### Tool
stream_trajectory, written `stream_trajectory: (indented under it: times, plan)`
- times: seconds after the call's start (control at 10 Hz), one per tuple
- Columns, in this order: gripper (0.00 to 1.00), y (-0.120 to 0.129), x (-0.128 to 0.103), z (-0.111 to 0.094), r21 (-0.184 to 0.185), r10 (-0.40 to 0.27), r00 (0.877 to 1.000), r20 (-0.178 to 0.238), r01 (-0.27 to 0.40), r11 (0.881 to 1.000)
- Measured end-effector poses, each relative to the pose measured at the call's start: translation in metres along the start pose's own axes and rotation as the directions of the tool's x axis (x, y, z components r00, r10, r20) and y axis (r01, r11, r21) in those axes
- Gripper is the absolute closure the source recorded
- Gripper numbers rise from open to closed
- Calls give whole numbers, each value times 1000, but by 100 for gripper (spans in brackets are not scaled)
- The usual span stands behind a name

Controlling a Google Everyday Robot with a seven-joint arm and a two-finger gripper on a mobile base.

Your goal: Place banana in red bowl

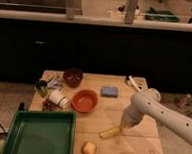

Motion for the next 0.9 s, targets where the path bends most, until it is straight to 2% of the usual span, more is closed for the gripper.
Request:
stream_trajectory:
  times: [0.1,0.3,0.7,0.9]
  plan:
    - [97,-8,-9,-5,6,-12,1000,-10,12,1000]
    - [79,-12,-22,-5,2,-6,1000,-10,6,1000]
    - [37,-5,-4,-2,2,7,1000,-9,-7,1000]
    - [21,-5,-8,0,0,5,1000,-10,-5,1000]
